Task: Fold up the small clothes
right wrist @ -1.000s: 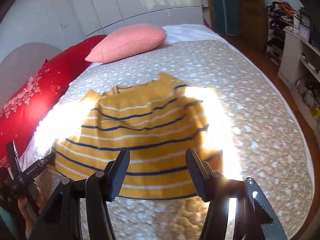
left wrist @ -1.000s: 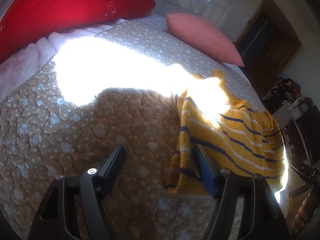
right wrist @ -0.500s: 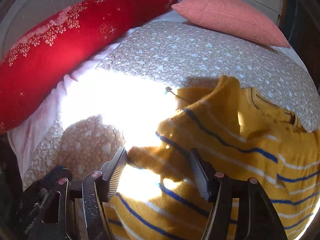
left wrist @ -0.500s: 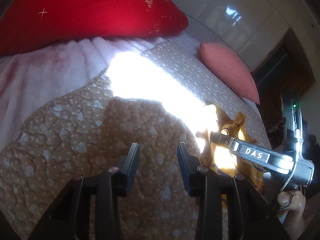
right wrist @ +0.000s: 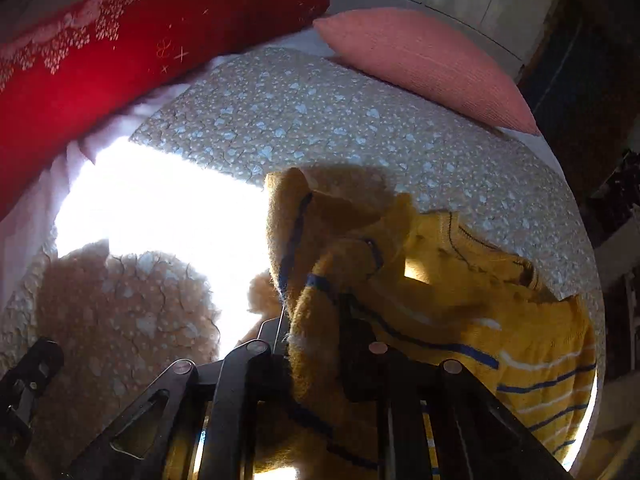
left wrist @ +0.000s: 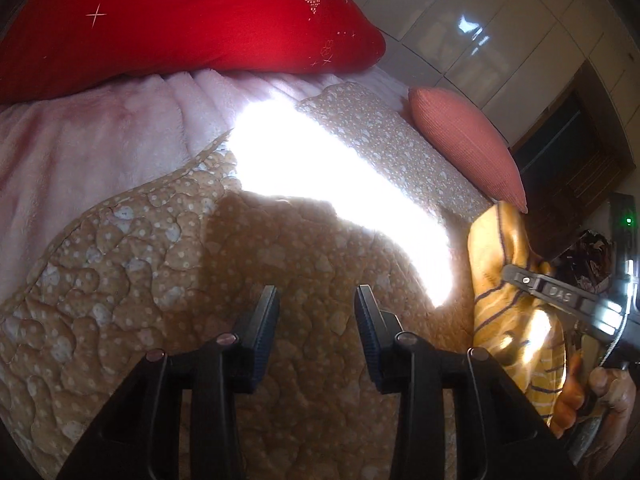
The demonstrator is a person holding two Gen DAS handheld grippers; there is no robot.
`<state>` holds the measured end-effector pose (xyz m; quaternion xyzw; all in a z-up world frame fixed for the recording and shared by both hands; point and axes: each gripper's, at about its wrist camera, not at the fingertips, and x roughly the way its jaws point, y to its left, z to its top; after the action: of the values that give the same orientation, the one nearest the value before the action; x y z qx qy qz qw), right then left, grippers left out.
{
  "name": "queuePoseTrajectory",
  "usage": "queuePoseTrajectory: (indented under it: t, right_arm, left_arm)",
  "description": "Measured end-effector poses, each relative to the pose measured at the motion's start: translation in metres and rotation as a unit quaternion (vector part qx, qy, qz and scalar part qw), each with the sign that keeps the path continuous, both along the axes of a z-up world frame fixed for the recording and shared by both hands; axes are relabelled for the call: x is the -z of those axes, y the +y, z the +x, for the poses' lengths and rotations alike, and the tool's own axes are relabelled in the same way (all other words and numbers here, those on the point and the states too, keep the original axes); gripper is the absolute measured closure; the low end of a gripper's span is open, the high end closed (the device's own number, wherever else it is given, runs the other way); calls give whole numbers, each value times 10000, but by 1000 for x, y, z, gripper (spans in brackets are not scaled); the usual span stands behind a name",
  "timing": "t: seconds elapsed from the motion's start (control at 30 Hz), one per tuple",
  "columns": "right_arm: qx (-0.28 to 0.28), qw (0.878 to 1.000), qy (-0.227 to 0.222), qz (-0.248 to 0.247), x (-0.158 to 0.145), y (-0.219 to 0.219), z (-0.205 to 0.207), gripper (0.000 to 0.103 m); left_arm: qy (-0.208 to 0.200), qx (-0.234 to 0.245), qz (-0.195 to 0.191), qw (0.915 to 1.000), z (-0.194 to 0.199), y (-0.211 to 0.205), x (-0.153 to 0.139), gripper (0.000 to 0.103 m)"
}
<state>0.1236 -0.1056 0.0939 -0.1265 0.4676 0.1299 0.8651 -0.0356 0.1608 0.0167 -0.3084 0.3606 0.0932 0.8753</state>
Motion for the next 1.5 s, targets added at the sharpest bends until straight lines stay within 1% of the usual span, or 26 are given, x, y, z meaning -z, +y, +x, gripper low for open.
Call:
queuePoseTrajectory:
  t: [0.1, 0.2, 0.3, 0.37, 0.4, 0.43, 0.47, 0.5, 0.53, 0.57, 0.6, 0.67, 0.77, 0.87, 0.97, 1.0, 1.03, 1.1, 1.13, 1.17, 1.23, 1.3, 1.33, 1.37, 1.43, 1.5]
  right_arm:
    - [507, 9976, -129, 461, -30, -90, 0, 89]
    - [1253, 9881, -179, 874, -40, -195, -5, 89]
    - [1962, 9744, -158, 1087, -27, -289, -11, 89]
    - [2059, 9704, 153, 1254, -2, -335, -11, 87]
    - [2075, 9681, 328, 1363, 10, -351, -13, 84]
    - [2113, 9643, 412, 1541, 16, -365, -17, 81]
    - [2190, 9599, 355, 1715, 16, -377, -23, 77]
    - [2300, 9571, 177, 1756, 10, -383, -33, 67]
    - [2347, 9563, -41, 1742, 4, -386, -40, 59]
    - [2306, 9572, -215, 1733, -2, -389, -48, 56]
    - [2248, 9591, -319, 1693, -8, -389, -55, 55]
    - [2129, 9629, -470, 1587, -19, -385, -66, 55]
    - [1913, 9645, -632, 1708, -32, -376, -73, 55]
    - [1720, 9638, -613, 1944, -39, -361, -74, 55]
    - [1564, 9701, -565, 1766, -39, -345, -60, 55]
    - [1464, 9735, -502, 1682, -35, -338, -52, 62]
    - [1401, 9764, -380, 1601, -29, -331, -41, 75]
    - [1443, 9792, 111, 1421, -6, -318, -14, 84]
    - [1538, 9784, 306, 1348, 9, -313, 2, 87]
    - [1604, 9775, 347, 1326, 18, -308, 14, 87]
    - [1525, 9779, 313, 1399, 26, -295, 35, 90]
    - [1347, 9750, 409, 1718, 27, -282, 49, 93]
    - [1151, 9718, 516, 1991, 28, -276, 53, 95]
    - [918, 9678, 643, 2254, 30, -273, 55, 95]
    - [791, 9697, 521, 2252, 27, -276, 46, 95]
    - [753, 9692, 387, 2313, 23, -290, 26, 94]
  left_arm:
    - [-8, 97, 73, 9999, 1, -7, 0, 65]
    - [-29, 186, 148, 9997, 5, -17, -2, 65]
    - [-75, 370, 307, 9988, 10, -34, -3, 64]
    - [-7, 587, 407, 9974, 14, -49, -3, 63]
    - [70, 729, 394, 9965, 14, -58, -3, 63]
    - [117, 892, 347, 9953, 12, -67, -4, 63]
    - [143, 1054, 345, 9937, 7, -76, -4, 63]
    - [184, 1199, 420, 9917, 1, -85, -5, 62]
    - [230, 1316, 554, 9895, -8, -95, -6, 58]
    - [264, 1410, 678, 9873, -16, -103, -7, 56]
    - [304, 1490, 761, 9854, -24, -110, -7, 54]
    - [390, 1638, 819, 9823, -35, -122, -7, 53]
    - [405, 1730, 844, 9805, -52, -137, -14, 53]
    - [328, 1766, 895, 9796, -50, -147, -25, 52]
    - [195, 1884, 981, 9770, -41, -162, -35, 49]
    - [169, 1915, 1039, 9758, -39, -167, -37, 48]
    - [160, 1949, 1092, 9746, -37, -172, -37, 48]
    - [172, 2018, 1158, 9724, -35, -177, -36, 48]
    - [203, 2026, 1180, 9719, -33, -180, -34, 48]
    - [244, 2022, 1200, 9716, -28, -183, -31, 48]
    - [347, 2006, 1199, 9717, -22, -185, -27, 48]
    - [466, 1998, 1141, 9720, -12, -189, -24, 48]
    - [513, 2005, 1120, 9719, -7, -191, -23, 48]
    - [536, 2022, 1123, 9714, -2, -195, -24, 48]
    - [509, 2082, 1204, 9693, 8, -203, -28, 45]
    - [441, 2133, 1273, 9677, 18, -212, -34, 41]
